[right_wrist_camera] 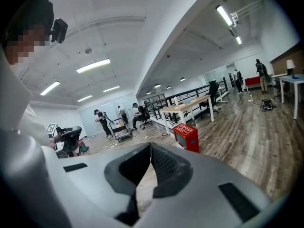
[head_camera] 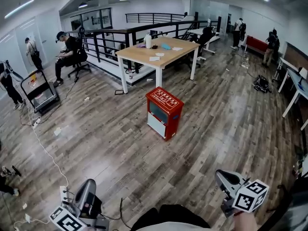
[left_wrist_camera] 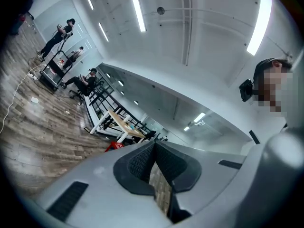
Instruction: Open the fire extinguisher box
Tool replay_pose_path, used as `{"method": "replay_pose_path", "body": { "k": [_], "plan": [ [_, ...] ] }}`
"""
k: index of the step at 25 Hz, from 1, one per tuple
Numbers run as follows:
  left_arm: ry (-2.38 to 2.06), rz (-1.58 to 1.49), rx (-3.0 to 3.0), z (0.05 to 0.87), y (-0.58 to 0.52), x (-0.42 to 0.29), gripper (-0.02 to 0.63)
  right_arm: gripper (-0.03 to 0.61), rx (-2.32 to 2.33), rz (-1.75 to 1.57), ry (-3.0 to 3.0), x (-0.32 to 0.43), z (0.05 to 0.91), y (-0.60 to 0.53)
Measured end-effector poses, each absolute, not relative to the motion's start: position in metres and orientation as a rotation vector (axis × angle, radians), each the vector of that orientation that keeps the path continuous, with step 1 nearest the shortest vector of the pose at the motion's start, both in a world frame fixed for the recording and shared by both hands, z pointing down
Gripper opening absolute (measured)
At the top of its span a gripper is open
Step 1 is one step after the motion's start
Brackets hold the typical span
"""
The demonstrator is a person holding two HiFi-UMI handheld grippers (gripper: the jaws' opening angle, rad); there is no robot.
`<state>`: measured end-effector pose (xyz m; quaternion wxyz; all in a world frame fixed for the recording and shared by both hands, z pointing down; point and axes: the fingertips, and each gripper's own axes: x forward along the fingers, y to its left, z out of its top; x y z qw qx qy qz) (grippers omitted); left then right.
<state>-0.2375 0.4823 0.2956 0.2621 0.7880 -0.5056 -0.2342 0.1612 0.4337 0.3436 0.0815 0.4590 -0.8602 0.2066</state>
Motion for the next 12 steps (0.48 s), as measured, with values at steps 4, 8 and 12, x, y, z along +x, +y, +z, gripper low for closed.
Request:
{"method": "replay_pose_path", "body": {
  "k": [4,8,12],
  "plan": [
    [-1.383,-0.611,2.112,0.299,0.478,-0.246,0.006,0.011,1.360,0.660,-2.575,0.152,0.348,0.420],
    [-1.408,-0.616,2.101,0.303,0.469,-0.255,0.006,0.011,1.322,0.660,-2.615,0.135,0.351,0.400],
    [-1.422,-0.621,2.086,0.305,0.450,-0.256,0.006,0.011,1.293,0.681,-2.647,0.127,0.352,0.372]
  ]
}}
